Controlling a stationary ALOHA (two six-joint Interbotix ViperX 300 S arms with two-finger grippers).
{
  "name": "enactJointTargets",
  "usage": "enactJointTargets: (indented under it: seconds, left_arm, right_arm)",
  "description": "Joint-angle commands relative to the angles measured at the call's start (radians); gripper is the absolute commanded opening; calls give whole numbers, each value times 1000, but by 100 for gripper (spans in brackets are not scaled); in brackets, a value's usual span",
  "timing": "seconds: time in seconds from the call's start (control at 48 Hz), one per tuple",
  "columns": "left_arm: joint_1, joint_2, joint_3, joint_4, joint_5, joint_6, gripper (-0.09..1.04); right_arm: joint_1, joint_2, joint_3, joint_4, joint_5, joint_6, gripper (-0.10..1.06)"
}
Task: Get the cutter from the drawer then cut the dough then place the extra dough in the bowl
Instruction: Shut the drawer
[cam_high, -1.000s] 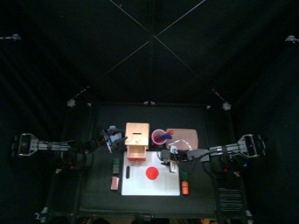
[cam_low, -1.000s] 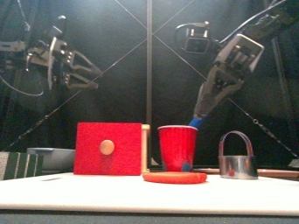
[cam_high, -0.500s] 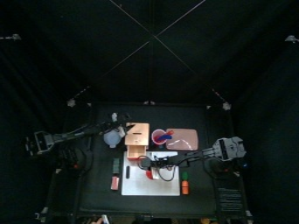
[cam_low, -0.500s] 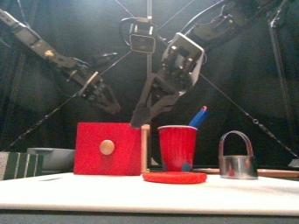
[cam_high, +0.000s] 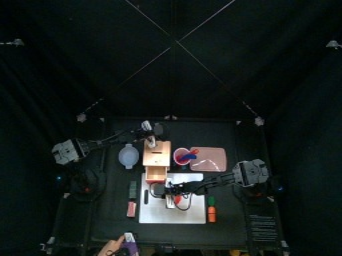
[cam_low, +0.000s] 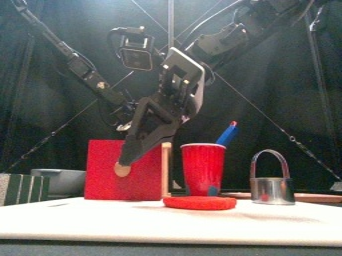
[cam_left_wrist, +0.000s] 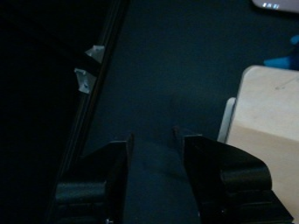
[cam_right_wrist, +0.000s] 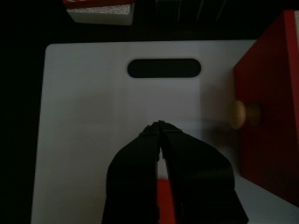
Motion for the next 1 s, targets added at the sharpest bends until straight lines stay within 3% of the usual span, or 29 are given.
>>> enactJointTargets:
  seconds: [0.021,0.146,1.0]
  left_arm:
    - [5,-8,-29,2,21,15,80]
    - [5,-8,-23,-14,20,28,80]
    - [2,-6,-14,-17,11,29,80]
  right_arm:
    - [-6,-9,-37,-9,-9,-3,37]
    - [-11,8,-61,-23,-9,-3,37]
    - [-196,43,-127,-216,23,-3,37]
